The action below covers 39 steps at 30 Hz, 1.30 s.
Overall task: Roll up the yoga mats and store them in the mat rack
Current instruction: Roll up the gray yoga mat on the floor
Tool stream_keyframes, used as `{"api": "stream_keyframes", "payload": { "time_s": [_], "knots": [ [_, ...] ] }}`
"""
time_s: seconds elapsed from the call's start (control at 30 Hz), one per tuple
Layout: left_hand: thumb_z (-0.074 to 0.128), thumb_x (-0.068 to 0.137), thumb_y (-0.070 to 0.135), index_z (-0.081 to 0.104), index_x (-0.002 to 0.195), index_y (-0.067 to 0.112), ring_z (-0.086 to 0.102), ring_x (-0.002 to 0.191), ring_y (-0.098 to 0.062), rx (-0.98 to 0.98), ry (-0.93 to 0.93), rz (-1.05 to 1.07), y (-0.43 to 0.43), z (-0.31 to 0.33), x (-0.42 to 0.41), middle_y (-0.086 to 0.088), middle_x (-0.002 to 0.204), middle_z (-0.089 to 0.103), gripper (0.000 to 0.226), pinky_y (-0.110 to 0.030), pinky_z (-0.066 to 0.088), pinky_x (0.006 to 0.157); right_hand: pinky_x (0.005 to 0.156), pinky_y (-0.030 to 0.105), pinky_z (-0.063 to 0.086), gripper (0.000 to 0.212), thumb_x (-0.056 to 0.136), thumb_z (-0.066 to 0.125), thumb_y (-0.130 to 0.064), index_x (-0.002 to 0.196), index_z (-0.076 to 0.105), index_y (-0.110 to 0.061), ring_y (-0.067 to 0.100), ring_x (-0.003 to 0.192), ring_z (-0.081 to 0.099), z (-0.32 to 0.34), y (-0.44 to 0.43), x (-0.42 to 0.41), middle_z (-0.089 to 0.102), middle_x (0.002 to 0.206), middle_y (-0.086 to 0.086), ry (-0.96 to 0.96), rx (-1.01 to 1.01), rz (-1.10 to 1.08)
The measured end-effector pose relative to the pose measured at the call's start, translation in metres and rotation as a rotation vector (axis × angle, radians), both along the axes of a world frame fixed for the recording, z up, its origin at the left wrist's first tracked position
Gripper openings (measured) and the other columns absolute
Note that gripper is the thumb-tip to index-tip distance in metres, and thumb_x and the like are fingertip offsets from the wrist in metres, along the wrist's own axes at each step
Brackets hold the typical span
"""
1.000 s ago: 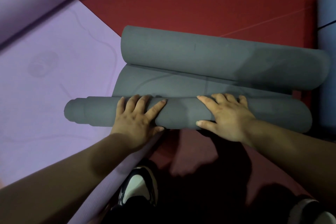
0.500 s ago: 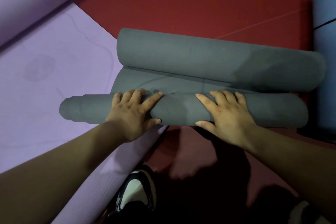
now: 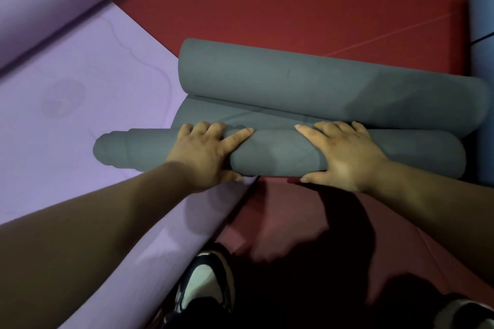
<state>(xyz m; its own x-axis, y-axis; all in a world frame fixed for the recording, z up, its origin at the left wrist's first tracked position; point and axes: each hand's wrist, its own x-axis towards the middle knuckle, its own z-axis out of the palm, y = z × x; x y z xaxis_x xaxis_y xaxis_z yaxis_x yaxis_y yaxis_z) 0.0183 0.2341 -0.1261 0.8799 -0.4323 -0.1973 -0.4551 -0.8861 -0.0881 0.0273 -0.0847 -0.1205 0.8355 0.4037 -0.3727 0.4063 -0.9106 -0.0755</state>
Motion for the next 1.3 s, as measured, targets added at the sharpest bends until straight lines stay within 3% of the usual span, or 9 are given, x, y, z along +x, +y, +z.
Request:
{"api": "stream_keyframes", "payload": {
  "time_s": [0.2, 0.47, 0.7, 0.83, 0.93, 1.0, 1.13, 1.23, 1.3],
  "knots": [
    [0.029, 0.072, 0.090, 0.013, 0.154, 0.050, 0.056, 0.102, -0.035, -0.031, -0.069, -0.058, 0.004, 0.005, -0.003, -0.008, 0.124, 0.059, 0.092, -0.047, 0.042, 0.088, 0.109, 0.050, 0.033, 0.107, 0.066, 0.028, -0.096, 0.157, 0.004, -0.045, 0.025, 0.135, 0.041, 0.006, -0.004, -0.005, 0.040, 0.152, -0.002, -0.002, 0.006, 0.007],
    [0.041, 0.071, 0.093, 0.018, 0.155, 0.049, 0.058, 0.102, -0.032, -0.044, 0.091, -0.104, 0.002, 0.034, -0.032, -0.003, 0.125, 0.061, 0.098, -0.044, 0.046, 0.090, 0.108, 0.046, 0.037, 0.105, 0.067, 0.037, -0.096, 0.157, 0.017, -0.044, 0.024, 0.132, 0.046, 0.014, -0.015, -0.048, 0.046, 0.146, -0.009, 0.082, 0.121, 0.017],
    [0.040, 0.075, 0.091, 0.040, 0.152, 0.036, 0.065, 0.078, -0.035, -0.137, 0.139, -0.161, -0.004, 0.063, -0.074, -0.009, 0.109, 0.067, 0.094, -0.041, 0.053, 0.069, 0.111, 0.036, 0.038, 0.104, 0.067, 0.054, -0.092, 0.154, 0.023, -0.045, 0.008, 0.133, 0.046, 0.036, -0.029, -0.057, 0.049, 0.143, -0.016, 0.329, 0.297, 0.121],
    [0.038, 0.076, 0.092, 0.036, 0.153, 0.039, 0.065, 0.083, -0.029, -0.103, 0.241, -0.110, -0.004, 0.060, -0.103, -0.006, 0.114, 0.067, 0.093, -0.039, 0.052, 0.071, 0.107, 0.033, 0.041, 0.100, 0.067, 0.055, -0.091, 0.152, 0.027, -0.047, 0.005, 0.128, 0.050, 0.033, -0.026, -0.069, 0.052, 0.137, -0.018, 0.424, 0.301, 0.142],
    [0.036, 0.074, 0.093, 0.030, 0.155, 0.044, 0.063, 0.093, -0.028, -0.038, 0.288, -0.080, -0.002, 0.045, -0.106, -0.004, 0.123, 0.065, 0.095, -0.039, 0.050, 0.078, 0.109, 0.038, 0.039, 0.096, 0.071, 0.036, -0.097, 0.153, 0.019, -0.050, 0.011, 0.133, 0.047, 0.016, -0.017, -0.088, 0.049, 0.140, -0.016, 0.309, 0.208, 0.103],
    [0.037, 0.073, 0.094, 0.031, 0.154, 0.043, 0.063, 0.094, -0.027, -0.042, 0.274, -0.077, 0.001, 0.037, -0.106, -0.003, 0.122, 0.066, 0.096, -0.038, 0.050, 0.077, 0.106, 0.039, 0.040, 0.091, 0.075, 0.026, -0.096, 0.153, 0.025, -0.049, 0.012, 0.132, 0.048, 0.008, -0.010, -0.097, 0.049, 0.140, -0.017, 0.201, 0.167, 0.068],
    [0.031, 0.072, 0.098, 0.017, 0.157, 0.047, 0.059, 0.116, -0.026, -0.072, 0.348, -0.049, 0.008, 0.028, -0.103, 0.001, 0.142, 0.054, 0.100, -0.039, 0.049, 0.092, 0.102, 0.039, 0.042, 0.089, 0.081, 0.010, -0.092, 0.151, 0.036, -0.041, 0.018, 0.127, 0.052, 0.000, 0.001, -0.101, 0.053, 0.141, -0.009, 0.048, 0.146, -0.031],
    [0.022, 0.072, 0.100, 0.018, 0.158, 0.045, 0.055, 0.127, -0.026, -0.090, 0.350, -0.039, 0.009, 0.027, -0.099, 0.001, 0.149, 0.049, 0.102, -0.042, 0.050, 0.094, 0.109, 0.046, 0.037, 0.093, 0.083, 0.015, -0.091, 0.151, 0.039, -0.032, 0.024, 0.133, 0.049, -0.004, 0.004, -0.098, 0.051, 0.147, 0.001, 0.000, 0.145, -0.069],
    [0.020, 0.071, 0.100, 0.025, 0.158, 0.041, 0.057, 0.123, -0.029, -0.066, 0.302, -0.022, 0.006, 0.026, -0.102, -0.002, 0.143, 0.055, 0.105, -0.045, 0.050, 0.091, 0.114, 0.056, 0.031, 0.093, 0.083, 0.020, -0.091, 0.154, 0.035, -0.031, 0.029, 0.141, 0.041, -0.005, 0.005, -0.098, 0.044, 0.155, 0.007, -0.014, 0.137, -0.079]
  ]
}}
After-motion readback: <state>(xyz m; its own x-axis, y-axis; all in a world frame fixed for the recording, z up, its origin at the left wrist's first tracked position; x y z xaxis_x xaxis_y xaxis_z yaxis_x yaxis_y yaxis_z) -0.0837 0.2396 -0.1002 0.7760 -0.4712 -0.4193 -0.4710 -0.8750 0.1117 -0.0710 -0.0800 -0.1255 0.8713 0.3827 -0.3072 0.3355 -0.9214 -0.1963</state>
